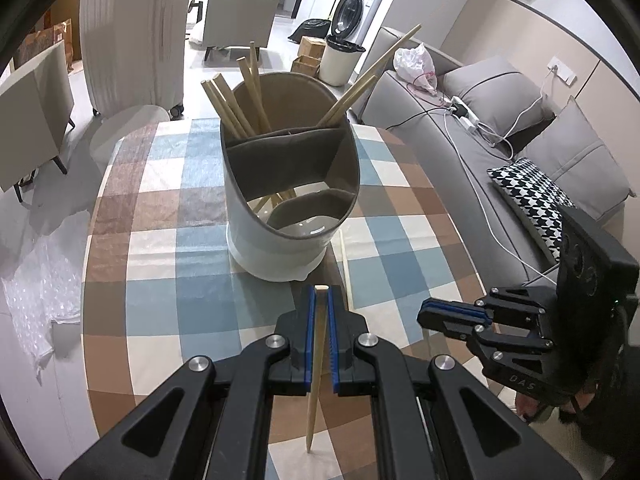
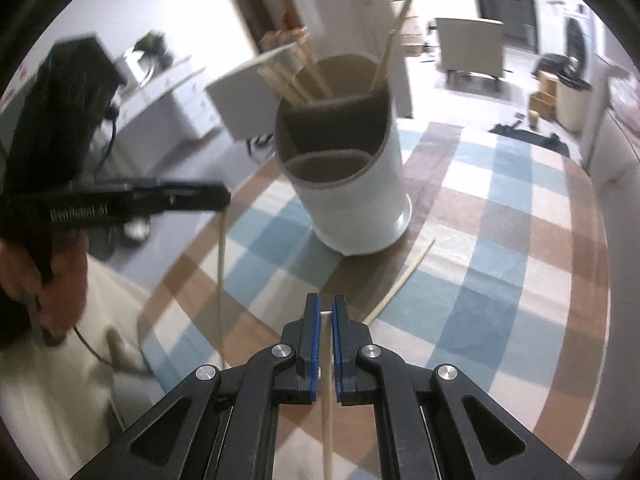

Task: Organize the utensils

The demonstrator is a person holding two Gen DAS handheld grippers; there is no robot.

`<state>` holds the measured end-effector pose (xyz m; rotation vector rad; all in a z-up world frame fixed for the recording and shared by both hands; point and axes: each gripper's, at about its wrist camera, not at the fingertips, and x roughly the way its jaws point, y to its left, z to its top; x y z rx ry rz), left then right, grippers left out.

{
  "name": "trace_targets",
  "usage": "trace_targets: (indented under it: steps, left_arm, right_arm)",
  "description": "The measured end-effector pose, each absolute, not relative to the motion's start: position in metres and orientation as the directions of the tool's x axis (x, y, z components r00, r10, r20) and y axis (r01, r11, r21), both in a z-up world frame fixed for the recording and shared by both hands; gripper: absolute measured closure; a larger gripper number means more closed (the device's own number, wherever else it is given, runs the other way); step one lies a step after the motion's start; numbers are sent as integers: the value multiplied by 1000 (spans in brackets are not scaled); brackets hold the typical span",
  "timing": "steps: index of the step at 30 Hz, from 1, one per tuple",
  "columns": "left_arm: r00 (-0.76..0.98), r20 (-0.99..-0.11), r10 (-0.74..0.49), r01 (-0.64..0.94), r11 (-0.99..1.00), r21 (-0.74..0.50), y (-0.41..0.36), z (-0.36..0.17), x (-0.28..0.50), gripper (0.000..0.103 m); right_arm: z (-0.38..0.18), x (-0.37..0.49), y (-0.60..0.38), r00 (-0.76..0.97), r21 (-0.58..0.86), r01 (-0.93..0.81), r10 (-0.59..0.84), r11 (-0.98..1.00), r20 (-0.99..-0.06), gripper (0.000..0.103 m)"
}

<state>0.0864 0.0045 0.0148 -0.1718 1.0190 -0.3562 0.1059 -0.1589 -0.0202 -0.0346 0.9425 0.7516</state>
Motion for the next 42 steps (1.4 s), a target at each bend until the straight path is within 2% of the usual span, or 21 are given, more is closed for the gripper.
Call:
trace_targets:
  steps: [5,10,28,35,42]
  left_arm:
    - [483,-792,-374,196,927,-319,5,21,83,101]
    - [497,-780,-381,205,925,-321,5,32,83,101]
    - [541,-734,-410,268,912,-312,8,77,94,103]
    - [534,-732,-423,252,906,-339,15,72,95,103]
    - [593,-716,-368,213,930,-301,24,69,93,103]
  right_arm:
    - [-14,100,-172,417,404,-475,604,782,-679,98]
    - [-2,95,-174,477,444,-429,615,787,-629,98]
    - [105,125,-172,710,398,-446,588,802,-388,98]
    - [116,133,-166,744,389,-427,562,816,-361,98]
    - [141,152,-157,844,381,-366,476,849,-248,98]
